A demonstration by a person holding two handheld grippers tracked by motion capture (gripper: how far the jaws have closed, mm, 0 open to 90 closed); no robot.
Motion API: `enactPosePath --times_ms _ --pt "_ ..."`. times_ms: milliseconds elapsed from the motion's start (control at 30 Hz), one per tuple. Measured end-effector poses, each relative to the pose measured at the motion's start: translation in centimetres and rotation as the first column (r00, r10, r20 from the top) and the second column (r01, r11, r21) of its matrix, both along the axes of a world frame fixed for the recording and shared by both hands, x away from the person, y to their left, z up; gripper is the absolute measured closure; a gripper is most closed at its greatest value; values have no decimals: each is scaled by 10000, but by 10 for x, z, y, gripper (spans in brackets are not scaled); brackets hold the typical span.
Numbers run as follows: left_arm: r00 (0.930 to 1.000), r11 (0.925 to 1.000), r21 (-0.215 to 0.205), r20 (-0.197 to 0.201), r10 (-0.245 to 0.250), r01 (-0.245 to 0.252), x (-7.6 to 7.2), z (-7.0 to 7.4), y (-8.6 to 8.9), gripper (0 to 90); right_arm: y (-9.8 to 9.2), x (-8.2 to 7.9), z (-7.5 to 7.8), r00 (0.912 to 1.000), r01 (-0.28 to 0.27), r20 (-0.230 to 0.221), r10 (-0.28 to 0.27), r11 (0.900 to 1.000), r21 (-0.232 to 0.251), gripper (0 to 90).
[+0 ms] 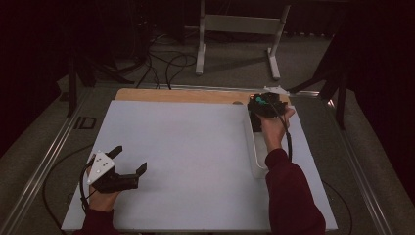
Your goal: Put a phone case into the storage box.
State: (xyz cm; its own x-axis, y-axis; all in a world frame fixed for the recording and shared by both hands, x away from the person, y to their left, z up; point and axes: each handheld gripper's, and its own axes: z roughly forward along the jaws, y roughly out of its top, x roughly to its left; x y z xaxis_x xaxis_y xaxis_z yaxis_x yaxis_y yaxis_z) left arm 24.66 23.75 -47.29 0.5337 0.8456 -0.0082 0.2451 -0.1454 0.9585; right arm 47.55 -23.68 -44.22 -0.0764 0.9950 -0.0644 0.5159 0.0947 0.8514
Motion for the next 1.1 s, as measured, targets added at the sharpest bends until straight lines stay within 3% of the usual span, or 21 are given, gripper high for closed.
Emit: enactPosePath --times_ms 267,500,933,1100 --pt "10000 10000 8 5 12 -12 0 0 0 0 2 3 -5 9999 30 -158 -30 10000 -56 122" --pt "10000 10000 -13 17 17 -17 -1 0 0 0 0 5 -5 9996 14 -275 -8 9998 221 82" --pt "10000 10000 2 7 2 -2 -1 0 -1 0 -2 3 0 10000 41 -6 -41 9995 310 73" --pt "10000 10000 7 12 25 -25 -1 0 0 0 -3 -2 5 9997 -194 122 190 9992 352 74"
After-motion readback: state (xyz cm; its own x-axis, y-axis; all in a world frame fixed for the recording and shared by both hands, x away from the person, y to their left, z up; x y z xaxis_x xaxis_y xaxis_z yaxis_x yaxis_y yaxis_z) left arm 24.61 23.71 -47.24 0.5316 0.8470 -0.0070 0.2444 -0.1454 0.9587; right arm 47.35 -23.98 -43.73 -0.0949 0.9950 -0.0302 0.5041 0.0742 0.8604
